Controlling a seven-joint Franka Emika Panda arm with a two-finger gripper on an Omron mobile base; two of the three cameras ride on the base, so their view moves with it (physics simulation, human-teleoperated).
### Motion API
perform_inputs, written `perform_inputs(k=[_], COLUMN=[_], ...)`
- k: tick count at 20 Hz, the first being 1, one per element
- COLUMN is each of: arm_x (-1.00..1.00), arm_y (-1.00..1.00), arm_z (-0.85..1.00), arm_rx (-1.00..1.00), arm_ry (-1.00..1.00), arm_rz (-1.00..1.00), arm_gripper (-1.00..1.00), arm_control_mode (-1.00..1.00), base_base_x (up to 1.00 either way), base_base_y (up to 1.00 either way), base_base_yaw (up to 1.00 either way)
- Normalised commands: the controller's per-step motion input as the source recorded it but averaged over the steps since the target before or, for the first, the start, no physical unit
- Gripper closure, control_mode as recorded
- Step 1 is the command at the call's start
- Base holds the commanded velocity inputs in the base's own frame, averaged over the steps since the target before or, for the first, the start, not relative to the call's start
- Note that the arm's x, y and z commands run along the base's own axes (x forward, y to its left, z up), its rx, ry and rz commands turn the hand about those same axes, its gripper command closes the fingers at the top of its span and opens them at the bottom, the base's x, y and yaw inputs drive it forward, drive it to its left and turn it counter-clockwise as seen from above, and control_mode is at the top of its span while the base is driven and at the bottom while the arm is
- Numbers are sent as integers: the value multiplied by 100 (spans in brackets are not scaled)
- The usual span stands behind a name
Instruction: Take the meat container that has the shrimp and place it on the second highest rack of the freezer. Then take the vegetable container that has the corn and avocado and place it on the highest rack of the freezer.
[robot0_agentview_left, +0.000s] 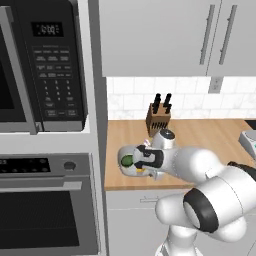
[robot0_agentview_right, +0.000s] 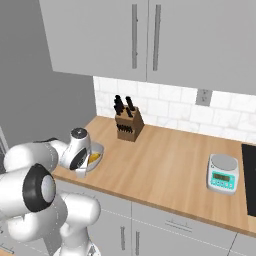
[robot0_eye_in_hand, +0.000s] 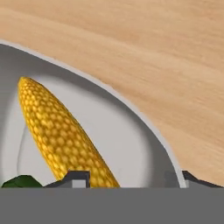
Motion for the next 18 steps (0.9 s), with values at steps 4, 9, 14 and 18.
perform_inputs(k=[4,9,14,18], arm_x=[-11,-45,-53,-60], arm_y=[-26,-40,-45,-48], arm_z=[-2,61,100,100], arm_rx=[0,0,0,0], arm_ry=[0,-9,-1,0], arm_rz=[-9,-1,0,6], arm_gripper=[100,100,100,100], arm_control_mode=[-100,-100,-100,-100], base_base_x=[0,0,0,0], base_base_y=[0,0,0,0], base_base_yaw=[0,0,0,0])
